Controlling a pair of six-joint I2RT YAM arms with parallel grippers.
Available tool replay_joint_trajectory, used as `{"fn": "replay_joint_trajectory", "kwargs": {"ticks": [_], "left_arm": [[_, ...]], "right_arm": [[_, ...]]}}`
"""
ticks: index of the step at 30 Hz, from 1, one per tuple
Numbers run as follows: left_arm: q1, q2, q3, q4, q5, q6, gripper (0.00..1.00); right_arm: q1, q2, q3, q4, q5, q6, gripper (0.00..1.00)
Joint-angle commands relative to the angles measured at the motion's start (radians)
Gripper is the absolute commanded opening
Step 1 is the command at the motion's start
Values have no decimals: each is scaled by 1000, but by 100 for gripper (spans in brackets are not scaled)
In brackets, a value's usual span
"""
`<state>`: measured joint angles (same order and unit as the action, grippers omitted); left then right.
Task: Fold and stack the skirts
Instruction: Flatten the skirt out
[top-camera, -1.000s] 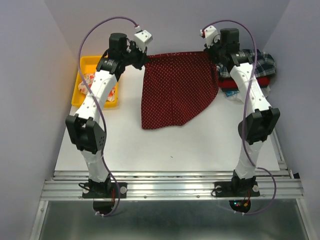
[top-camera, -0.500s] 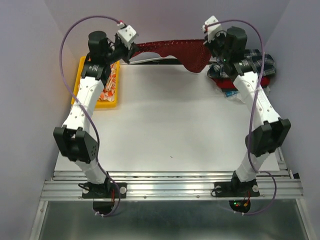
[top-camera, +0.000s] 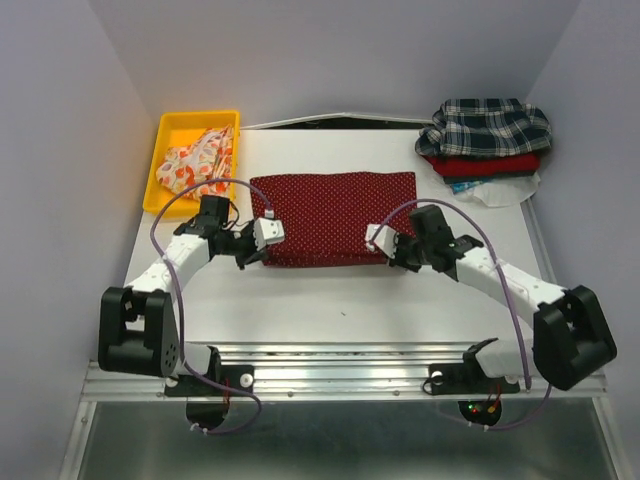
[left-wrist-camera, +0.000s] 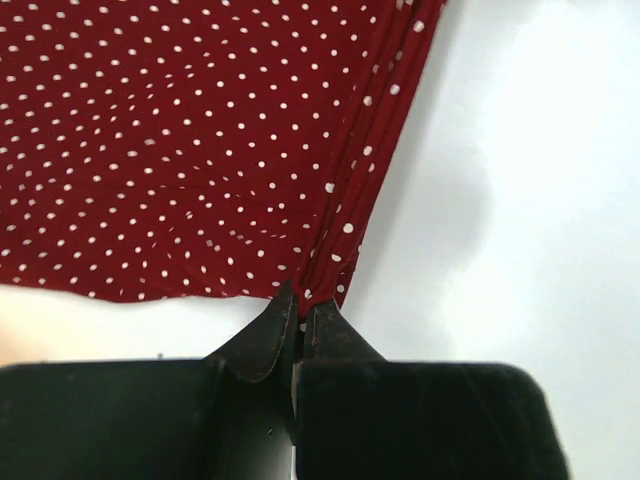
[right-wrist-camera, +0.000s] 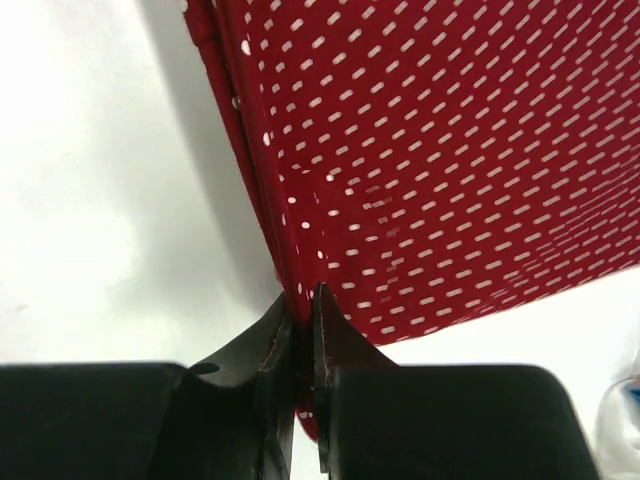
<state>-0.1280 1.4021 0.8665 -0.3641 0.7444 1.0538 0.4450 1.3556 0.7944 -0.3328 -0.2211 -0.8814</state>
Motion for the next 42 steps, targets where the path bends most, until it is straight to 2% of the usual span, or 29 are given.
{"fn": "replay_joint_trajectory", "kwargs": {"ticks": [1, 3, 4, 5, 6, 7, 9, 10, 12, 14, 16, 18, 19, 20, 21, 23, 27, 29, 32, 36, 39, 42], "left_arm": [[61, -175, -44, -155, -67, 245, 2], [59, -222, -55, -215, -39, 271, 6], [54, -238, -55, -289, -15, 317, 9], [50, -256, -57, -329, -8, 345, 15], [47, -294, -60, -366, -4, 376, 29], [44, -314, -61, -440, 0, 441, 36], [41, -392, -63, -479, -4, 454, 53], [41, -416, -61, -493, -8, 451, 58], [41, -484, -47, -524, -30, 443, 62], [41, -517, -32, -504, -40, 407, 63], [41, -535, -23, -432, -56, 301, 64], [41, -505, -12, -322, -98, 131, 66], [41, -483, -9, -322, -99, 68, 66], [41, -421, 6, -267, -135, -34, 65], [41, -381, 20, -256, -146, -35, 65], [41, -257, 58, -243, -166, -165, 53], [36, -98, 98, -191, -181, -282, 51], [15, -39, 112, -168, -180, -316, 44], [-36, -2, 114, -128, -227, -339, 40], [-206, 47, 78, -69, -355, -356, 36], [-312, 81, 46, -87, -418, -295, 31], [-370, 98, -3, -136, -427, -217, 29]], "right_arm": [[1, -160, -26, -138, 131, -36, 14], [11, -205, -18, -202, 105, -27, 30], [26, -220, -12, -221, 95, -19, 44], [40, -237, 5, -259, 74, -8, 79], [40, -265, 15, -277, 65, 2, 90], [40, -277, 32, -293, 55, 16, 100], [40, -286, 101, -334, 54, 67, 100], [40, -285, 130, -350, 61, 84, 100], [40, -282, 204, -380, 86, 117, 100], [40, -279, 226, -379, 98, 137, 100], [40, -227, 239, -361, 126, 166, 98], [40, -166, 255, -324, 160, 219, 92], [40, -130, 261, -313, 169, 235, 90], [40, -56, 270, -284, 180, 266, 85], [40, -15, 282, -275, 180, 280, 83], [40, 109, 363, -262, 181, 318, 79], [40, 287, 443, -262, 158, 352, 72], [40, 342, 465, -264, 131, 361, 68], [40, 387, 460, -258, 138, 378, 66], [40, 438, 416, -239, 190, 394, 61], [40, 476, 411, -252, 209, 407, 61], [40, 504, 411, -273, 216, 414, 61]]}}
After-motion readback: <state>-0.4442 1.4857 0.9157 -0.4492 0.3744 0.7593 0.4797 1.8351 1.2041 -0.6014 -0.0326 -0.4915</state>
